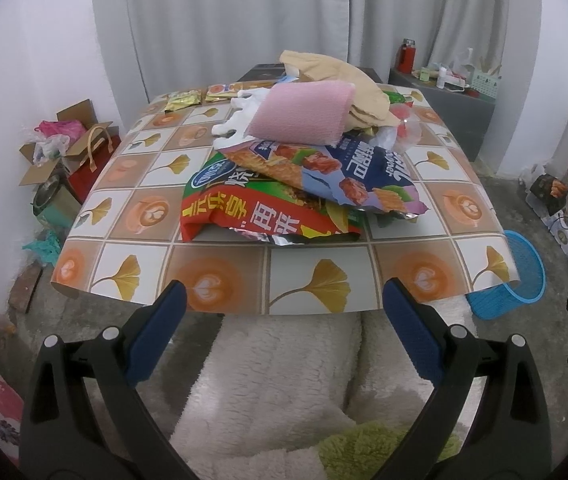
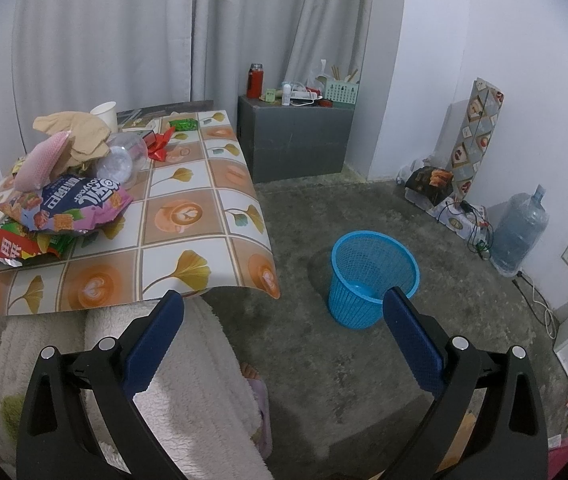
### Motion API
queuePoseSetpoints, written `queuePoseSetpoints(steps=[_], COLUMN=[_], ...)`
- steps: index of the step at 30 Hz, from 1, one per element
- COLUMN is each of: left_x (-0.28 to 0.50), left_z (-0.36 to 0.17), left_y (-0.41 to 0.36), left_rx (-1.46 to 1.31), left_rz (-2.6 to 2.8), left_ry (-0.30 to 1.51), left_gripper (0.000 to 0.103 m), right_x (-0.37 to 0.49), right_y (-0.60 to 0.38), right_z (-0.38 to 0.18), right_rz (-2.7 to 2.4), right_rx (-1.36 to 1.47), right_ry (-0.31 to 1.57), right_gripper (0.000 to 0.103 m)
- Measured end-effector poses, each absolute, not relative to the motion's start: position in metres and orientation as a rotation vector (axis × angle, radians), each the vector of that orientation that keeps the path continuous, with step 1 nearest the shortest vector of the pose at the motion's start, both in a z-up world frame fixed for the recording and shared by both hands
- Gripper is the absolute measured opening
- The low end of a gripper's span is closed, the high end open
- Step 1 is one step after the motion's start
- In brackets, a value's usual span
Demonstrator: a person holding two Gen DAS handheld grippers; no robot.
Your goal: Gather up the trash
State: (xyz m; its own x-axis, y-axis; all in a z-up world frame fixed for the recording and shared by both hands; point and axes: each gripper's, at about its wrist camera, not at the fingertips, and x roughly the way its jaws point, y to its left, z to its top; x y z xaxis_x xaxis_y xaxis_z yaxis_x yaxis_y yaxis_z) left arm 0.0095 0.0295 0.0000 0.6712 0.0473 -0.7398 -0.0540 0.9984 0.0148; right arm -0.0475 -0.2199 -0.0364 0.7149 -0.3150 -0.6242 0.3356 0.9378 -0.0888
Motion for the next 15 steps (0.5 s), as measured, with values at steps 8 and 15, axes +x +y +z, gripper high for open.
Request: queuePoseSetpoints(steps=[8, 15], left_x=[0.015, 0.022], left_z=[-0.004, -0.011], left_y=[0.049, 0.059], left_rx=[-0.007, 0.010], left_rz=[0.072, 0.088], left_ry=[0.835, 0.835], left_gripper=[0.094, 0.094], right_x=[-0.041, -0.033], right_y=[-0.215, -0.207], right_z=[-0.034, -0.032], right_rz=[-0.346, -0.311], right_rx=[0.037, 0.035], right_ry=[0.694, 0.687], right_gripper=[0.097, 0.097])
